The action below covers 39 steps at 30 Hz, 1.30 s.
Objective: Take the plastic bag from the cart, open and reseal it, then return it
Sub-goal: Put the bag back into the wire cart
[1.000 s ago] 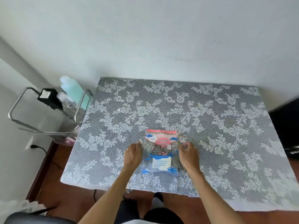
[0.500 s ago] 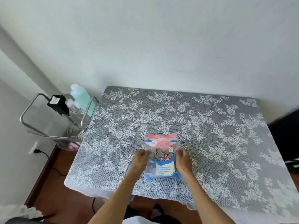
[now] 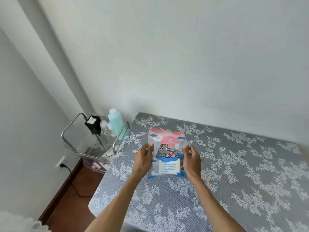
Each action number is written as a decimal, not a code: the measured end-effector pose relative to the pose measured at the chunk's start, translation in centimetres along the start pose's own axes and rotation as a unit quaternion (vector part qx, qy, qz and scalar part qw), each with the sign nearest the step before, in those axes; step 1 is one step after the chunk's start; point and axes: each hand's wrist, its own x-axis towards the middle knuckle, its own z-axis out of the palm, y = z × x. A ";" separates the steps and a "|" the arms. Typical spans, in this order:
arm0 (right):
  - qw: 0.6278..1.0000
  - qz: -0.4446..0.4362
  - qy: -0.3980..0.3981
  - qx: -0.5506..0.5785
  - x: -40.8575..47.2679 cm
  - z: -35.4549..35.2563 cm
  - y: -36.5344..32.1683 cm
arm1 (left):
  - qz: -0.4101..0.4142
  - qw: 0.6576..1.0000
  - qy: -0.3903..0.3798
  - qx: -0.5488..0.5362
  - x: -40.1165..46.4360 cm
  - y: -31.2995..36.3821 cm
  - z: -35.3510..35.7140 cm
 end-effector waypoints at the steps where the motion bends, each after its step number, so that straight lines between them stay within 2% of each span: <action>1: 1.000 -0.003 -0.008 0.008 0.2 1.0 -0.8 | 0.006 1.000 0.010 0.009 0.7 0.2 -1.1; 7: 0.996 -0.017 -0.069 0.054 0.7 8.0 -5.1 | 0.026 0.997 0.063 0.035 3.9 -0.4 -9.2; 13: 0.990 -0.013 -0.118 0.078 0.6 17.6 -9.7 | 0.009 0.997 0.071 -0.017 7.1 -3.4 -19.4; 22: 0.982 0.057 -0.183 0.006 1.8 32.2 -11.3 | -0.061 0.997 0.029 -0.045 13.1 -11.3 -32.1; 28: 0.970 0.152 -0.190 -0.010 3.3 39.9 -9.2 | -0.126 0.990 -0.019 -0.063 17.2 -17.6 -35.2; 34: 0.970 0.213 -0.119 -0.022 4.2 45.6 -5.4 | -0.159 0.987 -0.017 -0.011 21.1 -24.0 -35.0; 39: 0.956 0.277 -0.078 -0.048 5.3 47.5 -1.9 | -0.195 0.980 -0.038 0.031 23.7 -27.6 -33.3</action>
